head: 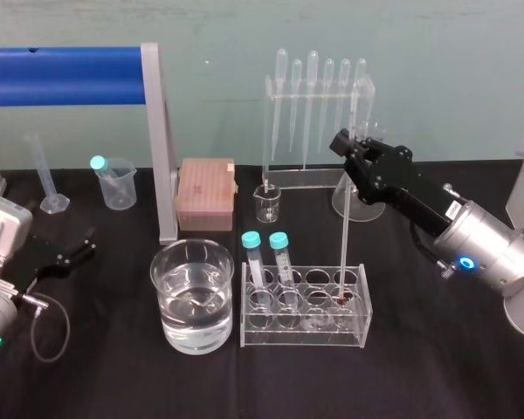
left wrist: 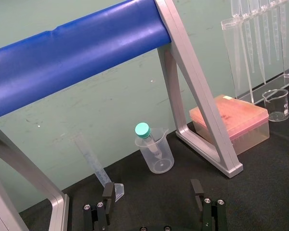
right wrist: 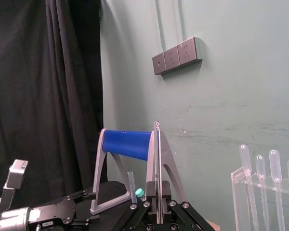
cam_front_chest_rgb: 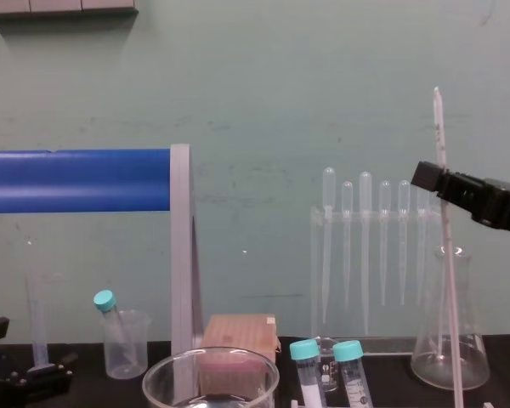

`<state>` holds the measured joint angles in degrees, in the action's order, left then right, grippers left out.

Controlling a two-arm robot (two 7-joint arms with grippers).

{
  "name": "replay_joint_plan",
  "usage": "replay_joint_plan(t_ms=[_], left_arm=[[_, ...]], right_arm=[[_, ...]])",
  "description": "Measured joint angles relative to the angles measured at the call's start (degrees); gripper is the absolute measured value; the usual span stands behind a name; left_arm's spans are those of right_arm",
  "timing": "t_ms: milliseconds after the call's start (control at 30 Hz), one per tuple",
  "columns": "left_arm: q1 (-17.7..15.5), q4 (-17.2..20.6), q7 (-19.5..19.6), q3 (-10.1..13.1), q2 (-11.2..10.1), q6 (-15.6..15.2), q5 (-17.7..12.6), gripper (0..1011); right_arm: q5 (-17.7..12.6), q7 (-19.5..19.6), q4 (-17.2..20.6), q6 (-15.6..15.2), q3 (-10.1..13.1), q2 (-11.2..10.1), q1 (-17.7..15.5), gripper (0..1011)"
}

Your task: Hold the thermometer with one hand and immerse one end into the beaker, then reinsert it into the test tube rack.

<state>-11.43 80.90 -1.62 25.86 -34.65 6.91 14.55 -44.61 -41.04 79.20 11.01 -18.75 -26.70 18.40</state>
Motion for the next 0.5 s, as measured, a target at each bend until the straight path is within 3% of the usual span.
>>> replay_joint_plan(t_ms=[500], left_arm=[[0.00,0.00,0.00,0.00,0.00,0.00,0.00,1008]], right_arm=[[-0.41,-0.43,-2.45,-1.88,-1.29,0.39,1.24,58]])
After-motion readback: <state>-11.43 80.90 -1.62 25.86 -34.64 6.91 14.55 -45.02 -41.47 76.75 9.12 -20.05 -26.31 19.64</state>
